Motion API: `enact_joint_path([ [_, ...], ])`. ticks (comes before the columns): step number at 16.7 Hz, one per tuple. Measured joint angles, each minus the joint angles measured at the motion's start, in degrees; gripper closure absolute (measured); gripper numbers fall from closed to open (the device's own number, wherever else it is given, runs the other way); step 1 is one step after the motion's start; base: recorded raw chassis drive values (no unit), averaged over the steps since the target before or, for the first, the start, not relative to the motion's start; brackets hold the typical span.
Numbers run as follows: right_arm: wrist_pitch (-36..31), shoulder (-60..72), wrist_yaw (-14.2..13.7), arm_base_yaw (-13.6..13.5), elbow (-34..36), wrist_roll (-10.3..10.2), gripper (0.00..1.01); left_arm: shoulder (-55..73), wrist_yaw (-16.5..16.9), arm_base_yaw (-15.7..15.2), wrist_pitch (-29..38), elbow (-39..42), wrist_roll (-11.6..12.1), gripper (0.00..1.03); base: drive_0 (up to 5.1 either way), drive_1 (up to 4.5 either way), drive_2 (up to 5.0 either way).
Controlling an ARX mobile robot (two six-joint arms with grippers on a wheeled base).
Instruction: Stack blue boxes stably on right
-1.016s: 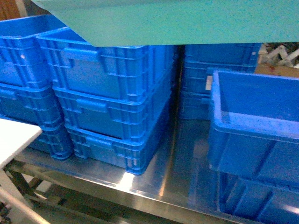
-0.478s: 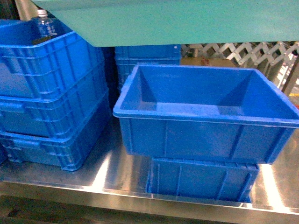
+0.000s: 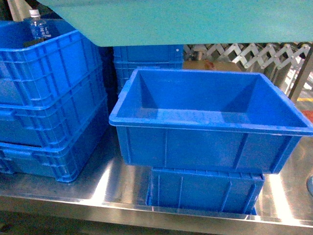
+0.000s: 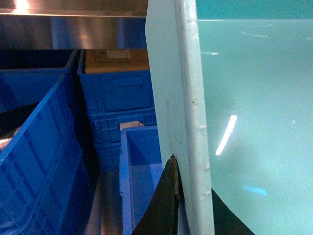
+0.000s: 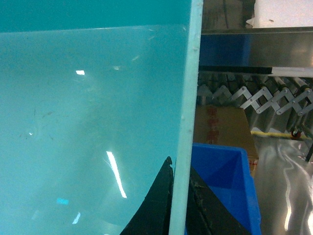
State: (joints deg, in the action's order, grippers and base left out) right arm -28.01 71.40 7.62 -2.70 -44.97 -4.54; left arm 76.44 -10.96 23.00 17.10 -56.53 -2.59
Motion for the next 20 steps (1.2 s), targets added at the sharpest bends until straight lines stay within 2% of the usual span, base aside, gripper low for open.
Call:
enact_joint_path([
  [13,-0.1,0.1,0.1,0.0,0.0,0.0,0.95,0.0,0.1,0.0,0.0,0.0,0.0,1.01,-0.1,4.07,-4.2],
  [20,0.4,0.5,0.1,0.0,0.0,-0.1,0.95,0.5,0.0,-0.1,0.0,0.2,-0.1,1.01,0.0,0.00,0.0],
])
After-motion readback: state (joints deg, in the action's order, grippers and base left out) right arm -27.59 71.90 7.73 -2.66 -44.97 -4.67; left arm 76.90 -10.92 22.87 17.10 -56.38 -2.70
